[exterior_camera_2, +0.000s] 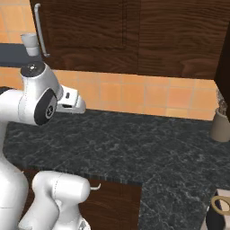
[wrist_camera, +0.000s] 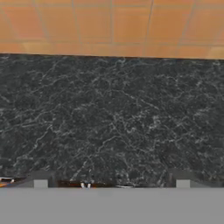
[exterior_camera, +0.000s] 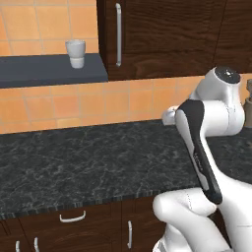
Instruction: Navigate to the range hood.
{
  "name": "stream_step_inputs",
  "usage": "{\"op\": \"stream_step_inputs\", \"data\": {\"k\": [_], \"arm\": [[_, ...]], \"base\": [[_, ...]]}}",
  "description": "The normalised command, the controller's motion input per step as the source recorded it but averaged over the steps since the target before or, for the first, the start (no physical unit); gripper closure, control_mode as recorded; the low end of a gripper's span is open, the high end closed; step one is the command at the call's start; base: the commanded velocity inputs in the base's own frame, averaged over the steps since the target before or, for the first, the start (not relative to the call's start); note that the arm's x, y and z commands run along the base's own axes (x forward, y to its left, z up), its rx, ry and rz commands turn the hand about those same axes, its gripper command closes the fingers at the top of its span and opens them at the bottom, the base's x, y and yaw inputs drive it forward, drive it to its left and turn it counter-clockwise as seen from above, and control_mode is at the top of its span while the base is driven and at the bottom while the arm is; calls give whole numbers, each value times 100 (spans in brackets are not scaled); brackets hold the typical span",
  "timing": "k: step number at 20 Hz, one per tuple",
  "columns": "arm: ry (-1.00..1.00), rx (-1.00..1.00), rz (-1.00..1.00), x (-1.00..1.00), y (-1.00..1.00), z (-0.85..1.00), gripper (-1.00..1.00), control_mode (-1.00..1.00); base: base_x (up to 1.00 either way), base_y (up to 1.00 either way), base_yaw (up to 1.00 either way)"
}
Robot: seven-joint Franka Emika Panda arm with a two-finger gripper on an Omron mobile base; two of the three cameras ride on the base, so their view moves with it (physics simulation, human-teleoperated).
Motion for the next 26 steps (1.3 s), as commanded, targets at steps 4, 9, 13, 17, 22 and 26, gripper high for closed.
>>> {"op": "stream_step_inputs", "data": {"k": [4, 9, 13, 17, 22, 26], "arm": [[-37, 0, 0, -48, 9, 13, -100, -100], [0, 0, 0, 0, 0, 0, -100, 100], [0, 0, 0, 0, 0, 0, -100, 100], [0, 0, 0, 0, 0, 0, -100, 100], [0, 0, 0, 0, 0, 0, -100, 100], [0, 0, 0, 0, 0, 0, -100, 100]], "base": [[0, 0, 0], [-27, 78, 6], [-41, 100, 19], [-86, 100, 21], [-95, 100, 10], [-33, 100, 0]]}}
